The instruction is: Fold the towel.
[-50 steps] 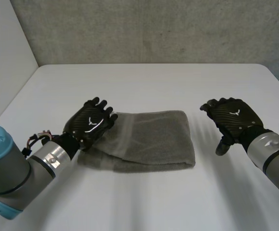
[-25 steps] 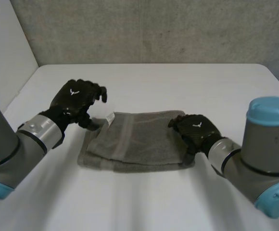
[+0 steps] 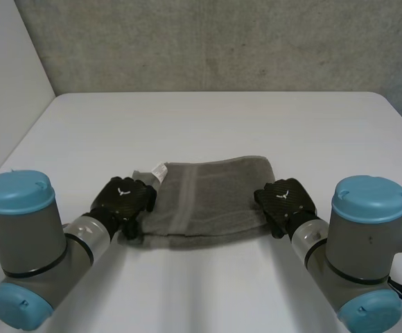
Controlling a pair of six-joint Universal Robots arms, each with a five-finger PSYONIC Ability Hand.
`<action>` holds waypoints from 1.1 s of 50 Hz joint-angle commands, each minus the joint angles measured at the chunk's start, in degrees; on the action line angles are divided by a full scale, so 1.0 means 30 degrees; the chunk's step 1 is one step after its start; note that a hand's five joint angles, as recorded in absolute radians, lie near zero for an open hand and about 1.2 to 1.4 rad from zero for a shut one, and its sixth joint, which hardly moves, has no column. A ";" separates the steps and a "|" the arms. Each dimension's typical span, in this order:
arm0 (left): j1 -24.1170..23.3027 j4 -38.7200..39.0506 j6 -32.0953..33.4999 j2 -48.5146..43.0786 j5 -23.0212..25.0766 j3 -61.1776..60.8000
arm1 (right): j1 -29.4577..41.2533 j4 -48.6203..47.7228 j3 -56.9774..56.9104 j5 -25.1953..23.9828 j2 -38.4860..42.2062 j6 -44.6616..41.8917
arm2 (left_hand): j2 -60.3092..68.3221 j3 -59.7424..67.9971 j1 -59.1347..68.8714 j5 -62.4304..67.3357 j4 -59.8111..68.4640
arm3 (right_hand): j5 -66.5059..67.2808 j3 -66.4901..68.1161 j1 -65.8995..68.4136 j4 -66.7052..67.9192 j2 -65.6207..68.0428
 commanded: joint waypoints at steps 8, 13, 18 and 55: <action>-0.0586 -0.0221 -0.1374 0.4538 -0.0360 -0.0115 | 0.0009 0.2743 -0.2732 0.0197 -0.0997 -0.4708 | -0.4317 -0.4363 -0.4392 -0.7667 -0.4316 | 0.2144 0.2157 0.2911 0.1986 0.2690; -0.0060 -0.0133 -0.1434 0.6768 -0.0361 -0.0115 | 0.0039 0.5322 -0.4519 0.1249 -0.0997 -0.7025 | -0.5614 -0.5659 -0.5688 -0.8964 -0.5612 | 0.2144 0.2157 0.2911 0.1986 0.2690; 0.0789 -0.0133 -0.1434 0.7737 -0.0390 -0.0115 | 0.0476 0.5738 -0.5604 0.2013 -0.0997 -0.8490 | -0.6004 -0.6050 -0.6079 -0.9355 -0.6003 | 0.2144 0.2157 0.2911 0.1986 0.2690; 0.1144 0.0248 -0.4569 0.3725 -0.1708 0.3605 | 0.6045 0.6441 -1.0002 -0.0447 0.0468 -0.1112 | -1.1053 -1.1099 -1.1128 -1.4403 -1.1051 | -2.1189 -2.1176 -2.0422 -2.1347 -2.0644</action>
